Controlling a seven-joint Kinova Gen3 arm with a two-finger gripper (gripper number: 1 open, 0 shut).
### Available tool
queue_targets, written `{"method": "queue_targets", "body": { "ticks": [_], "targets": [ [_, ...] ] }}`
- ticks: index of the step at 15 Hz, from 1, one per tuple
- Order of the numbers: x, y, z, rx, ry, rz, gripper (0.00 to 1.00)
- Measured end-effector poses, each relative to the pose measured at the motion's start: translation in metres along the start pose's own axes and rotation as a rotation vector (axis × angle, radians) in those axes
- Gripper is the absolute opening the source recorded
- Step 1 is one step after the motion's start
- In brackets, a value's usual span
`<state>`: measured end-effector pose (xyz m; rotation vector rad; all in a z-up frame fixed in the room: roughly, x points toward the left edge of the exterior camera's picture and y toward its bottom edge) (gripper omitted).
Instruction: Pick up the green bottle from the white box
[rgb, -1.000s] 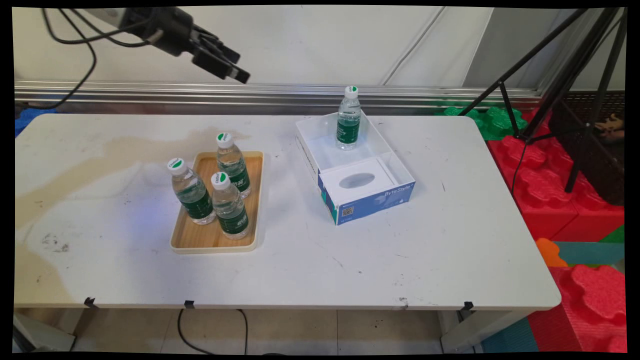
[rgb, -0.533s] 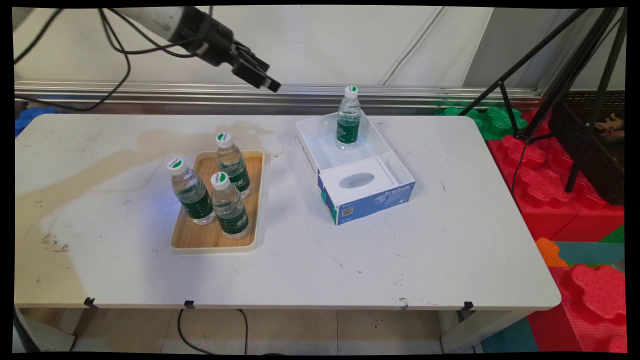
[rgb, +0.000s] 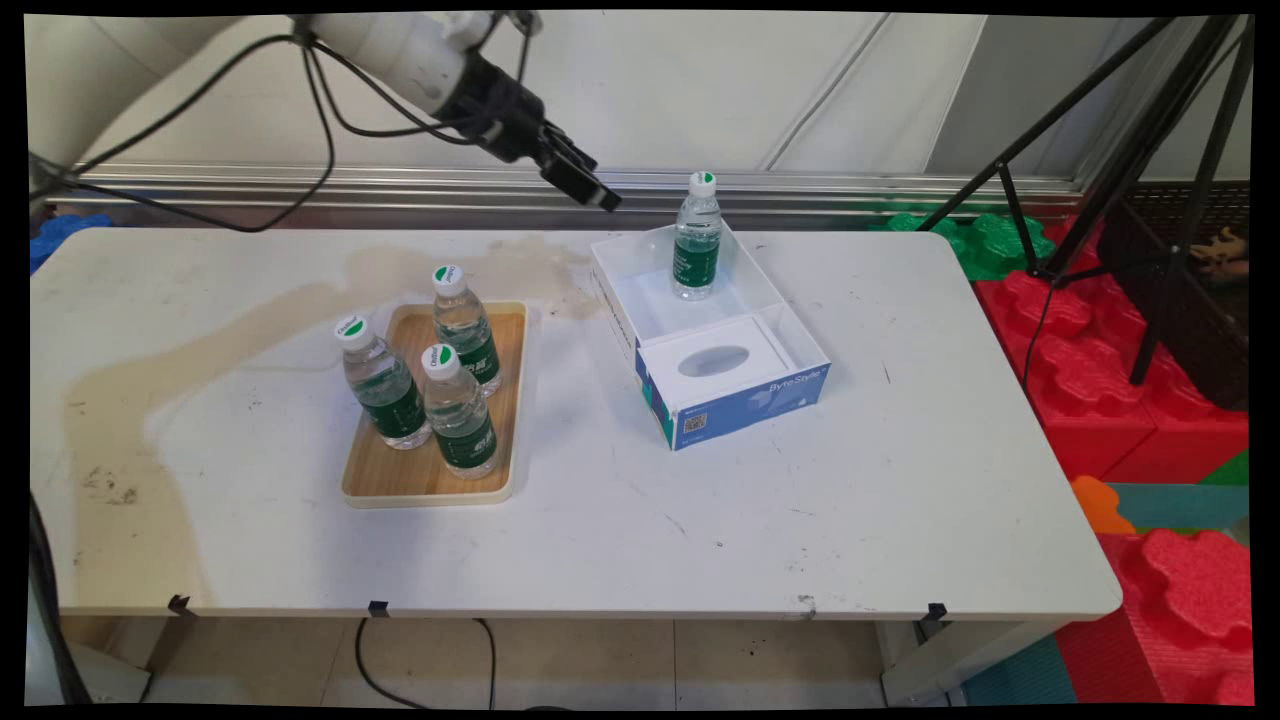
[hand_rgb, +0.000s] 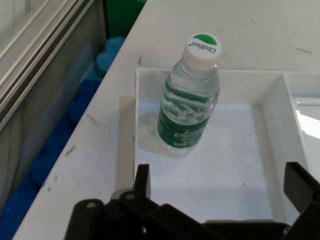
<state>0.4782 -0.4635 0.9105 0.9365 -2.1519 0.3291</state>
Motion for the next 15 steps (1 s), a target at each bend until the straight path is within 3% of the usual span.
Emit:
{"method": "queue_targets", "body": {
  "ticks": [15],
  "targets": [
    [0.016, -0.013, 0.112, -0.036, -0.035, 0.01, 1.0]
  ]
}}
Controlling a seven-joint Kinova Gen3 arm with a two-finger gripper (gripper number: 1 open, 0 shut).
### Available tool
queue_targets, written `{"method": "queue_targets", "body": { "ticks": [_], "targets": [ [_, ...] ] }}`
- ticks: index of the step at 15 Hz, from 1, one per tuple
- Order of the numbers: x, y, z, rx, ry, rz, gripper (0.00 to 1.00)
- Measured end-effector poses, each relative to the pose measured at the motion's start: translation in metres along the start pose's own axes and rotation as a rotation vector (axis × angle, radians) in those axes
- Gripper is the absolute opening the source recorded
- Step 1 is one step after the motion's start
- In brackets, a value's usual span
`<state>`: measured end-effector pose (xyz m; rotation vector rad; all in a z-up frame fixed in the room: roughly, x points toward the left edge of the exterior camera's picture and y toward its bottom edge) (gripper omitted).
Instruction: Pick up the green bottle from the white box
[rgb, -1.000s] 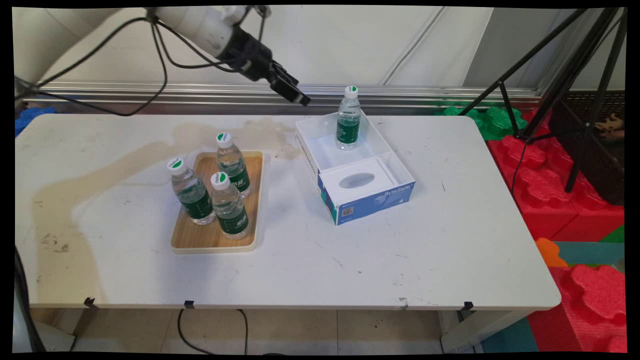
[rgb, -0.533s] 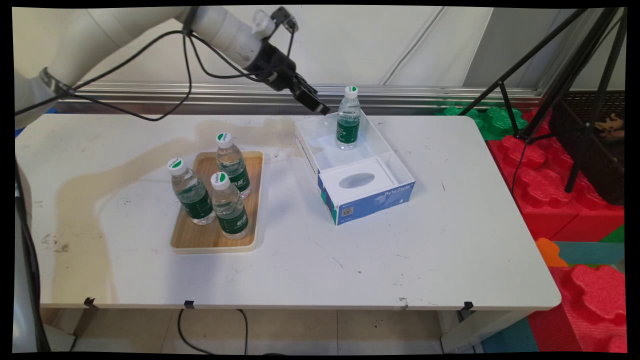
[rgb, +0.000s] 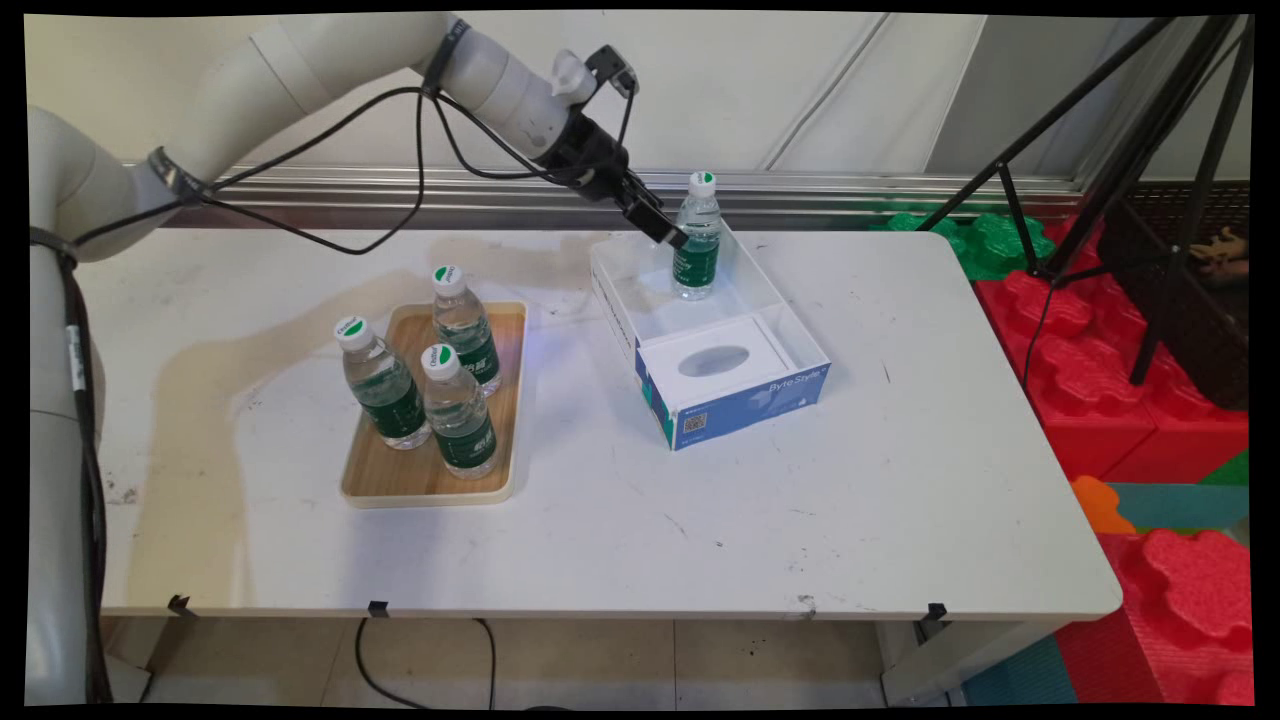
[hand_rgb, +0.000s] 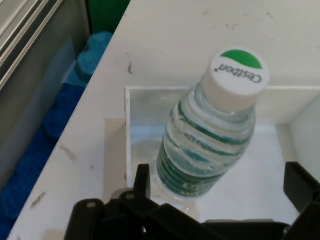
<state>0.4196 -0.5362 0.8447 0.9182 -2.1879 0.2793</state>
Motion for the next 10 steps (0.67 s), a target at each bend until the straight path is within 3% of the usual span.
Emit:
{"method": "queue_targets", "body": {
  "ticks": [10],
  "targets": [
    [0.006, -0.004, 0.032, 0.0, 0.014, -0.009, 1.0]
  ]
}}
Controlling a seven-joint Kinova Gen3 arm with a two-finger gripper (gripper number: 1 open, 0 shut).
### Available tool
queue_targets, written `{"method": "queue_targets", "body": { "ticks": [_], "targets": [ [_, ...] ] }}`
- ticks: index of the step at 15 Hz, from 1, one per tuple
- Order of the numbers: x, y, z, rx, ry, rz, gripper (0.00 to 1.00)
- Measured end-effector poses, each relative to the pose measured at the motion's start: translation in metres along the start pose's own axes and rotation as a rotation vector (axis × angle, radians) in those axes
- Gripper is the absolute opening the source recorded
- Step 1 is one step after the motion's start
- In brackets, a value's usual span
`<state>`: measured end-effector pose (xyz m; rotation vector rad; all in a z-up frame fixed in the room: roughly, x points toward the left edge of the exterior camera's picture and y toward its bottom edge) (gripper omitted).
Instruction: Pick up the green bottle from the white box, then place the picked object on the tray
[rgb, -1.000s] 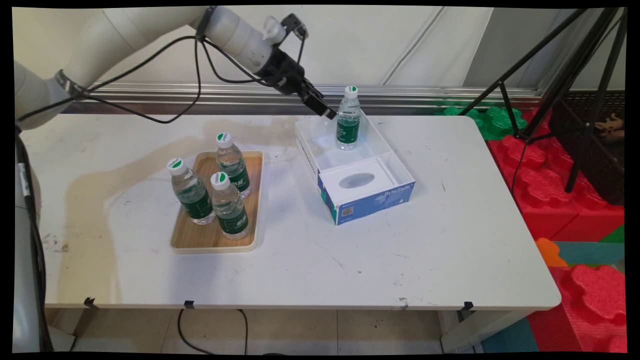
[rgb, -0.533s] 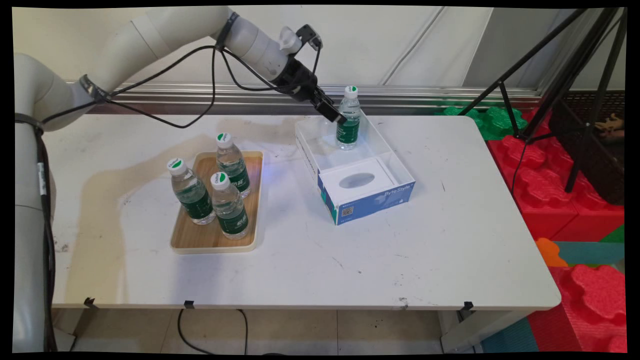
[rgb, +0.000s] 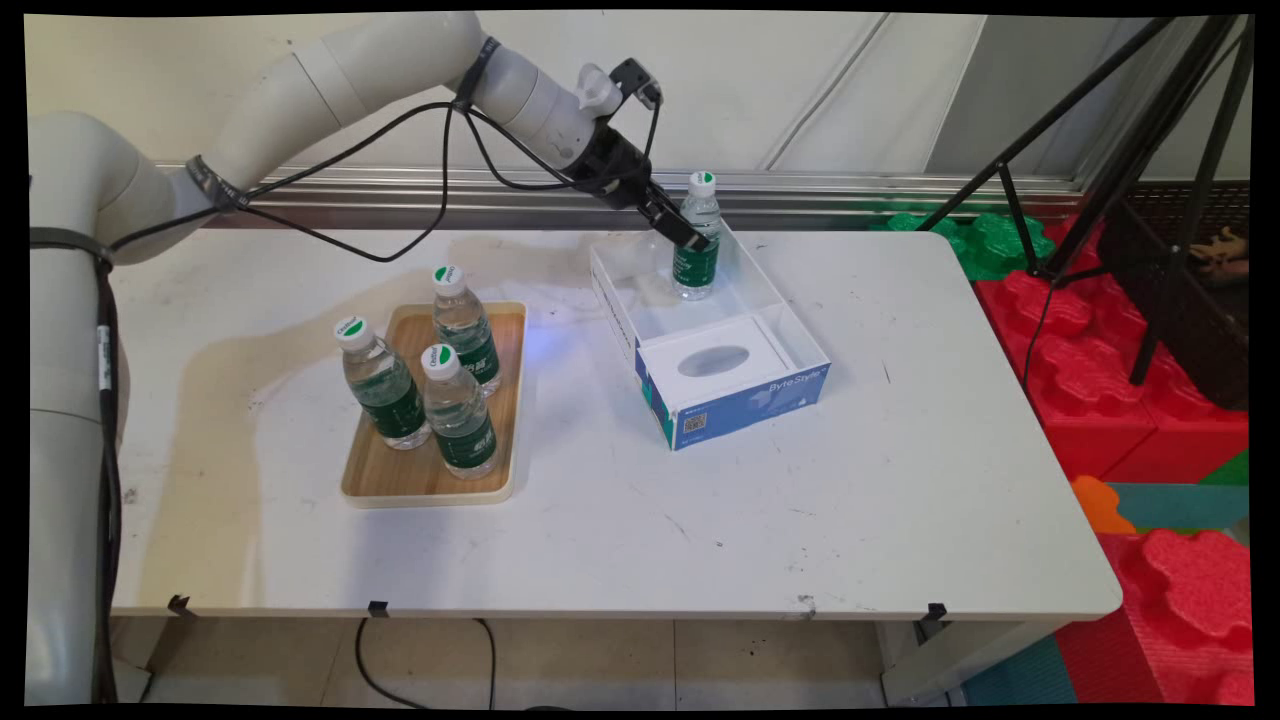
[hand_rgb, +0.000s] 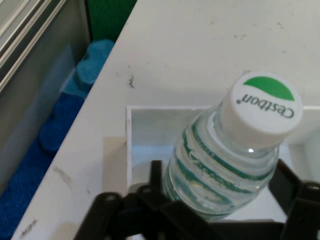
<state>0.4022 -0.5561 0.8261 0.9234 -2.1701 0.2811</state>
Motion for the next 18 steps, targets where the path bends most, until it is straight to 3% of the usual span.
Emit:
{"method": "queue_targets", "body": {
  "ticks": [1, 10, 18],
  "targets": [
    [0.001, 0.0, 0.002, -0.002, 0.004, -0.001, 0.0],
    [0.004, -0.003, -0.004, -0.006, 0.03, 0.003, 0.0],
    [0.003, 0.005, -0.069, -0.019, 0.084, 0.01, 0.0]
  ]
}}
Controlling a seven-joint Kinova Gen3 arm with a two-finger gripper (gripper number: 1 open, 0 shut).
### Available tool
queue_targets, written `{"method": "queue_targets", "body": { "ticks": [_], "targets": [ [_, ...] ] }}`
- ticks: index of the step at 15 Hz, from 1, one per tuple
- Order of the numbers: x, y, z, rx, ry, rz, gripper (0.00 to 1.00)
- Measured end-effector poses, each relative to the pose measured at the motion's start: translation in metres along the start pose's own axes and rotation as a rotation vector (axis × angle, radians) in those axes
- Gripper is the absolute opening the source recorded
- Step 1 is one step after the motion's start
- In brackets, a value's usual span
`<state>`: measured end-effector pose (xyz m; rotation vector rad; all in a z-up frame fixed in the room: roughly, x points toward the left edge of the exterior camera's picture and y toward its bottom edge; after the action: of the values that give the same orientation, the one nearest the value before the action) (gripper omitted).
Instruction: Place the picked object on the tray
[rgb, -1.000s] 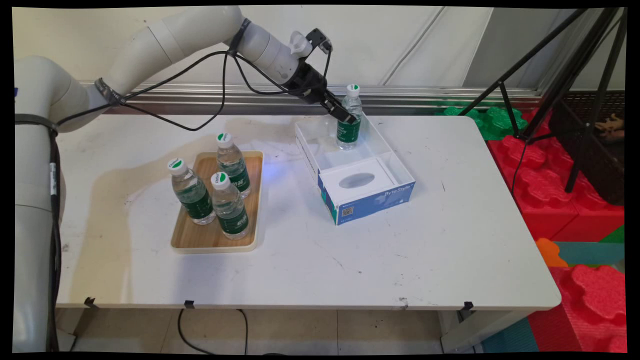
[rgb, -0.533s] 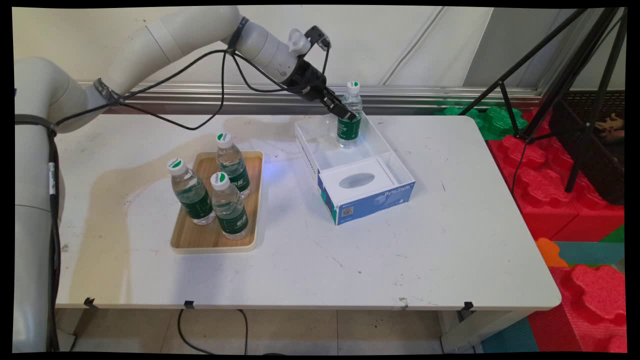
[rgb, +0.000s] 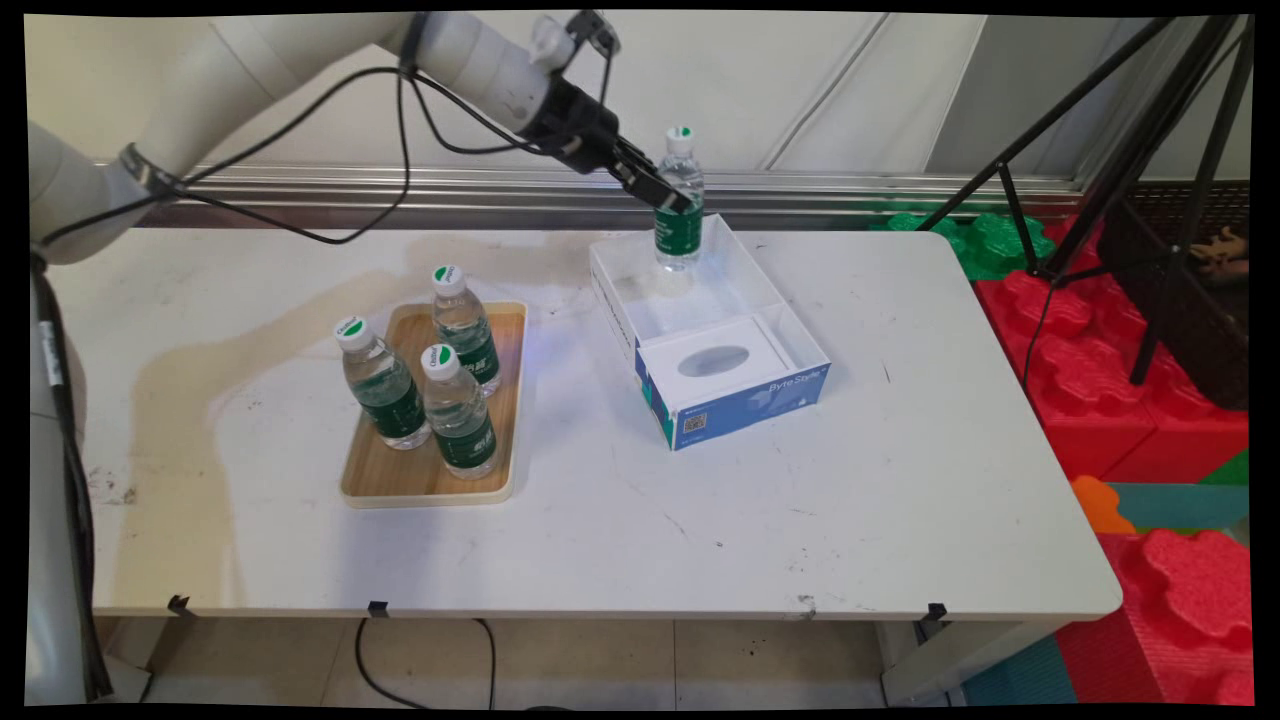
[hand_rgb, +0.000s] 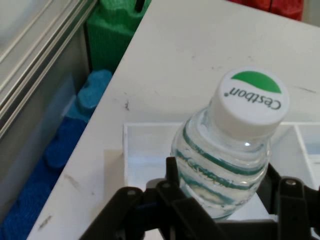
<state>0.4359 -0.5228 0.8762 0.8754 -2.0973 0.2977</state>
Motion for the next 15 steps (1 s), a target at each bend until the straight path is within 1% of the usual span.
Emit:
{"method": "queue_targets", "body": {
  "ticks": [1, 2, 8, 15],
  "targets": [
    [0.0, 0.002, -0.012, -0.002, 0.008, -0.002, 0.0],
    [0.001, 0.005, -0.036, -0.007, 0.021, -0.005, 0.0],
    [-0.004, 0.014, -0.117, -0.007, 0.046, -0.026, 0.0],
    [-0.018, 0.026, -0.192, -0.002, 0.05, -0.045, 0.0]
  ]
}}
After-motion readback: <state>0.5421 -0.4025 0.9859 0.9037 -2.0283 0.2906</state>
